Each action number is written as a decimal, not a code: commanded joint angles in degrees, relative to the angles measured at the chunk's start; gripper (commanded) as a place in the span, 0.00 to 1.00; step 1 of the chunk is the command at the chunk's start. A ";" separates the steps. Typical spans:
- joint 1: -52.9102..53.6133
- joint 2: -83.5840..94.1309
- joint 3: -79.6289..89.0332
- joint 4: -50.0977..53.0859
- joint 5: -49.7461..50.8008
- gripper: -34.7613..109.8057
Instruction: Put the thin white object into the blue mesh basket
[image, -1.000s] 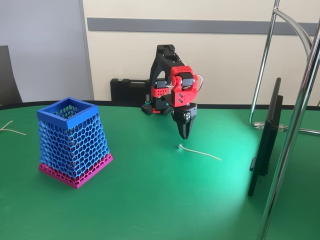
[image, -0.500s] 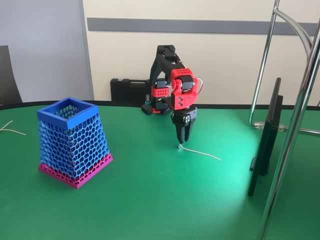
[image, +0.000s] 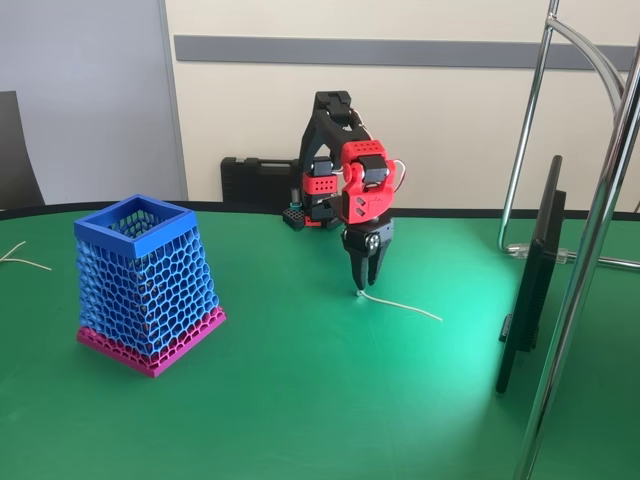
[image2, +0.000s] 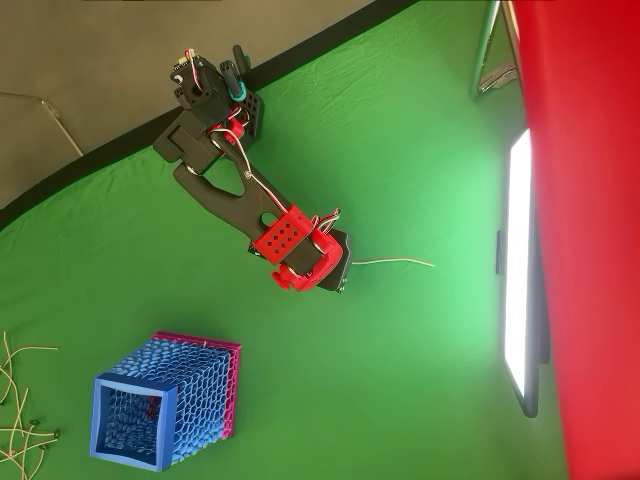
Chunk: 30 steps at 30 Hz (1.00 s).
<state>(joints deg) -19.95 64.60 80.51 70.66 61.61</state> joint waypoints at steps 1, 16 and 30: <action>0.53 0.18 -0.70 -0.18 0.44 0.34; 1.93 -2.20 -3.52 2.37 0.09 0.33; 2.29 -2.37 -3.25 2.29 -0.88 0.33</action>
<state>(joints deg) -17.58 60.73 78.49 72.60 61.00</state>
